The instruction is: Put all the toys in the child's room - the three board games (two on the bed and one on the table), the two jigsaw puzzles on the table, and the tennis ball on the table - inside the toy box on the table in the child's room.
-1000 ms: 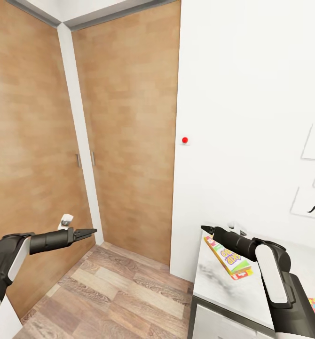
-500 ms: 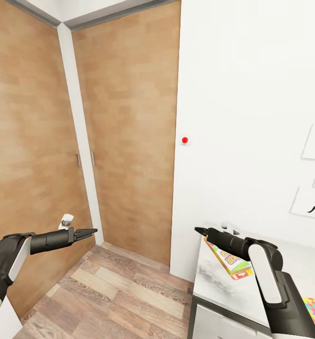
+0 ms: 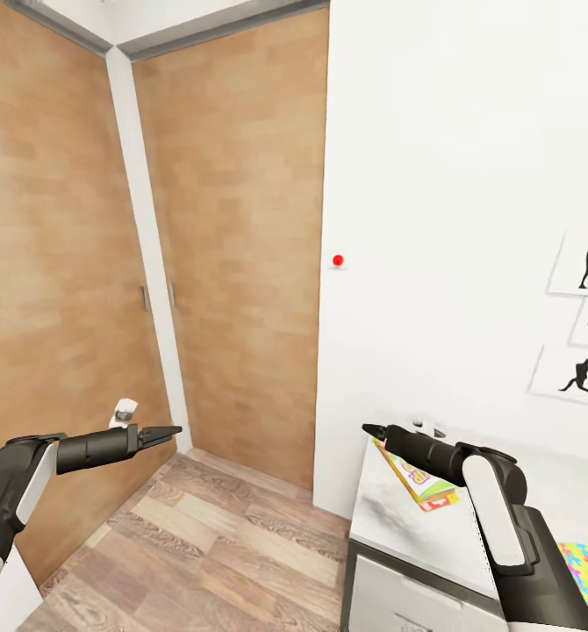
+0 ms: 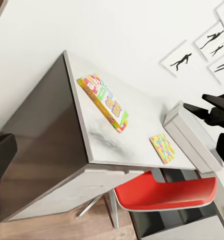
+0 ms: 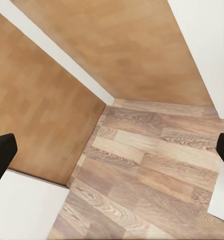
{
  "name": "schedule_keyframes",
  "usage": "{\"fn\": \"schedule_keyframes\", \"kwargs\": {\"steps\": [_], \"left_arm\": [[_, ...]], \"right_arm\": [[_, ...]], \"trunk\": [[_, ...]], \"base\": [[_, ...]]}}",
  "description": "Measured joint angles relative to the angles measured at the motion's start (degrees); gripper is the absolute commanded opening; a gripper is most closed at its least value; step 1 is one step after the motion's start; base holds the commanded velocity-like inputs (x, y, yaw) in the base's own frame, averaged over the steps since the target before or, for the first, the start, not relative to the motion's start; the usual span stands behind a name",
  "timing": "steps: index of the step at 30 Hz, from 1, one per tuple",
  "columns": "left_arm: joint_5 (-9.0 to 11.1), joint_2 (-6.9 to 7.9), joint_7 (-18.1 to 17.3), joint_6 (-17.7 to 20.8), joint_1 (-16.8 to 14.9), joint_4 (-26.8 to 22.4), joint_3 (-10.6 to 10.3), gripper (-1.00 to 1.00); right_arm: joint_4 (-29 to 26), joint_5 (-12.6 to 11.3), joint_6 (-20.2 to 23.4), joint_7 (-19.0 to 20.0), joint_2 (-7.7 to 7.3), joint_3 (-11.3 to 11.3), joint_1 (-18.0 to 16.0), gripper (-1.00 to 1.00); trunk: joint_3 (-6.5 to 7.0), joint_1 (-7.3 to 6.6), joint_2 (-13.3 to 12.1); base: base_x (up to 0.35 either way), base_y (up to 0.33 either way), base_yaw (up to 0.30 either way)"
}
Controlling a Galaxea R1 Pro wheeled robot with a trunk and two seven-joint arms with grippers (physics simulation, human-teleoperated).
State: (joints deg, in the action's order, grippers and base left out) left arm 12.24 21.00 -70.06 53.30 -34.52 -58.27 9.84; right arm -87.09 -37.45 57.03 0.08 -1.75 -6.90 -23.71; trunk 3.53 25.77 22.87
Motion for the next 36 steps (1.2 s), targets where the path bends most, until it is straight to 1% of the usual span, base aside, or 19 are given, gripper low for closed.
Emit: {"fn": "schedule_keyframes", "kwargs": {"steps": [5, 10, 30, 36], "left_arm": [[0.0, 0.00, 0.0, 0.0, 0.0, 0.0, 0.0, 1.00], [0.0, 0.00, 0.0, 0.0, 0.0, 0.0, 0.0, 1.00], [0.0, -0.01, 0.0, 0.0, 0.0, 0.0, 0.0, 1.00], [0.0, 0.00, 0.0, 0.0, 0.0, 0.0, 0.0, 1.00]], "right_arm": [[0.0, 0.0, 0.0, 0.0, 0.00, 0.0, 0.0, 1.00], [0.0, 0.0, 0.0, 0.0, 0.00, 0.0, 0.0, 1.00], [0.0, 0.0, -0.1, 0.0, -0.01, 0.0, 0.0, 1.00], [0.0, 0.0, -0.1, 0.0, 0.00, 0.0, 0.0, 1.00]], "trunk": [[0.00, -0.01, 0.0], [0.00, -0.01, 0.0], [0.00, -0.01, 0.0], [0.00, 0.00, 0.0]], "base": [[-0.061, -0.216, 0.000], [-0.016, -0.091, 0.000], [-0.002, -0.009, 0.000], [-0.087, -0.013, 0.000]]}}
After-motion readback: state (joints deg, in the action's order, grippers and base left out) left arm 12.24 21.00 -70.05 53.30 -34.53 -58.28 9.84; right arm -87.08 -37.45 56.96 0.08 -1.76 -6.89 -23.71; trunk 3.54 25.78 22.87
